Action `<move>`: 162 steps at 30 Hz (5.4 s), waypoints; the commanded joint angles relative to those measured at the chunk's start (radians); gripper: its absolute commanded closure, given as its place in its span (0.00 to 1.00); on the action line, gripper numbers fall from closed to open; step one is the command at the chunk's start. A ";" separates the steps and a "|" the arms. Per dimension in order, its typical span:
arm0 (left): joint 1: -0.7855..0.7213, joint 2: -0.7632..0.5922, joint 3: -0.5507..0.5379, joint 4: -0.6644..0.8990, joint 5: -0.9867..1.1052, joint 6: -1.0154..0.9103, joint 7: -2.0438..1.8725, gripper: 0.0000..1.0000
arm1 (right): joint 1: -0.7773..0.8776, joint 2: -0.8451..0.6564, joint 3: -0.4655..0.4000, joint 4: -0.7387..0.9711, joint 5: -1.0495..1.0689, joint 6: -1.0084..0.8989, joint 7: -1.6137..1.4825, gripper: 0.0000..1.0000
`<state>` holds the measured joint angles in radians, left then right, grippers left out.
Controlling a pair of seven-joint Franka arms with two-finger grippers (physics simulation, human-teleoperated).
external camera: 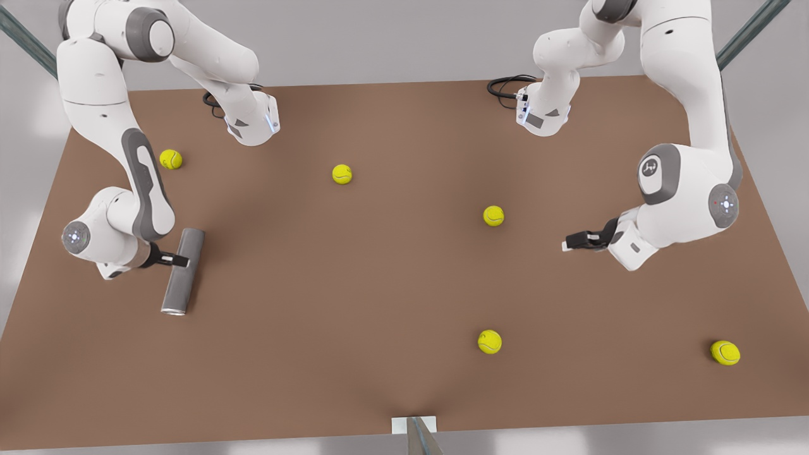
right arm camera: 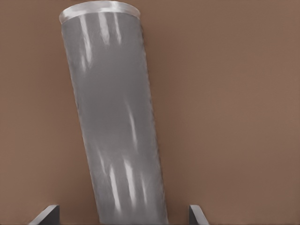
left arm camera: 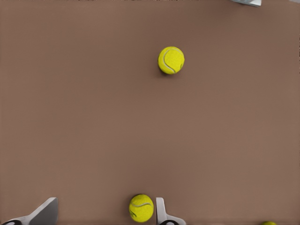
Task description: Put the tennis tube upright
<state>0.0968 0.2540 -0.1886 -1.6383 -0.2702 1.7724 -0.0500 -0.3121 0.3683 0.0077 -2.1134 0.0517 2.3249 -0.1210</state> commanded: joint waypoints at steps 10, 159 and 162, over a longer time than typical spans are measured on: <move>-0.002 -0.029 -0.006 0.008 0.032 -0.027 -0.013 0.01 | 0.008 0.003 0.002 -0.063 -0.003 0.074 -0.025 0.00; -0.190 0.682 -0.091 0.414 -0.405 0.355 0.187 0.01 | 0.390 -0.374 0.032 0.472 -0.141 -0.662 0.075 0.00; -0.189 0.682 -0.089 0.410 -0.405 0.352 0.197 0.01 | 0.396 -0.374 0.034 0.504 -0.142 -0.668 0.072 0.00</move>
<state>-0.0920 0.9358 -0.2776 -1.2275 -0.6727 2.1259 0.1472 0.0334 -0.0040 0.0415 -1.6103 -0.0905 1.6615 -0.0477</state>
